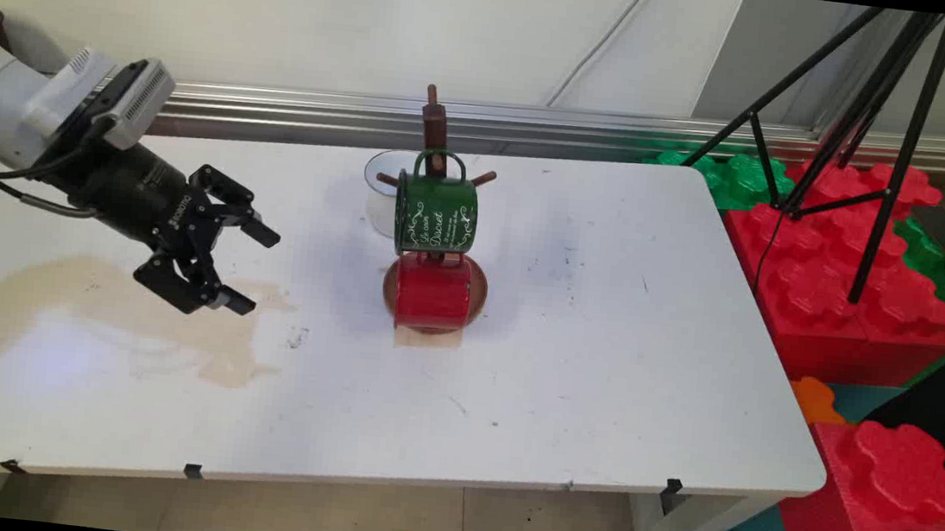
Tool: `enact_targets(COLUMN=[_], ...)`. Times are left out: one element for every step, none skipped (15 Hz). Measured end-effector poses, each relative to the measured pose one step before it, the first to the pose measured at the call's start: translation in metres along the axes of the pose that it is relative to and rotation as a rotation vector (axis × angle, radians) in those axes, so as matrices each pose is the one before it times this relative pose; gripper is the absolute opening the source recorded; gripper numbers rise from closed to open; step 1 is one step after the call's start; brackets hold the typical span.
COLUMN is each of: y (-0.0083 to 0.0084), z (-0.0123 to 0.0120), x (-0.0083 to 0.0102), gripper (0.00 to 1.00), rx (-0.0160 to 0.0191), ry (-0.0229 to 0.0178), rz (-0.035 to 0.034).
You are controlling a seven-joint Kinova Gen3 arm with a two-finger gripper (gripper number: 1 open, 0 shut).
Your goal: Pick up the green mug from the rack
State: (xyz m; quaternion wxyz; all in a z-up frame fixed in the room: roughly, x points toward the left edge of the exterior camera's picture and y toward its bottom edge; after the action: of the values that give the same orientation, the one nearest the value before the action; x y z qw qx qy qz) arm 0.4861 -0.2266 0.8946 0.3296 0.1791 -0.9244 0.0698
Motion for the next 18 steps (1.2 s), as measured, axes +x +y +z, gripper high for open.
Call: enact_targets(y=[-0.00081,-0.00056,-0.00036,-0.00015,-0.00022,-0.00012,-0.00013,0.00003,0.0,-0.00012,-0.00057,-0.00055,-0.00096,-0.00096,-0.00073,-0.00048,-0.00074,-0.0005], z=[0.00043,0.00033,0.0004,0.00031,0.00047,0.00044,0.00084,0.00072,0.00144,0.0013,0.00169,0.00123,0.00131,0.00154,0.00149,0.00109,0.00217,0.00203], x=[0.00071,0.00107,0.00126,0.0011,0.00193,0.00174,0.00275,0.002,0.00322,0.00274,0.00331,0.00262,0.00304,0.00307,0.00236,0.00154,0.00273,0.00217], gripper=[1.0,1.0,1.0,1.0,1.0,1.0,1.0,1.0,1.0,1.0,1.0,1.0,1.0,1.0,1.0,1.0,1.0,1.0], rx=[0.00065,-0.00001,-0.0003,-0.00016,0.00035,0.00002,-0.00014,-0.00049,-0.00094,-0.00057,-0.00067,0.00021,0.00121,0.00076,0.00077,0.00063,0.00055,-0.00002], ry=[0.0048,0.00717,0.00804,0.00642,0.01114,0.0087,0.01272,0.00879,0.01451,0.0119,0.01444,0.01286,0.01531,0.01532,0.01225,0.00792,0.01352,0.0112], rz=[-0.00259,-0.00356,-0.00429,-0.00283,-0.005,-0.00319,-0.00394,-0.00251,-0.0053,-0.00368,-0.00514,-0.00505,-0.00683,-0.00657,-0.00603,-0.00395,-0.00622,-0.00536])
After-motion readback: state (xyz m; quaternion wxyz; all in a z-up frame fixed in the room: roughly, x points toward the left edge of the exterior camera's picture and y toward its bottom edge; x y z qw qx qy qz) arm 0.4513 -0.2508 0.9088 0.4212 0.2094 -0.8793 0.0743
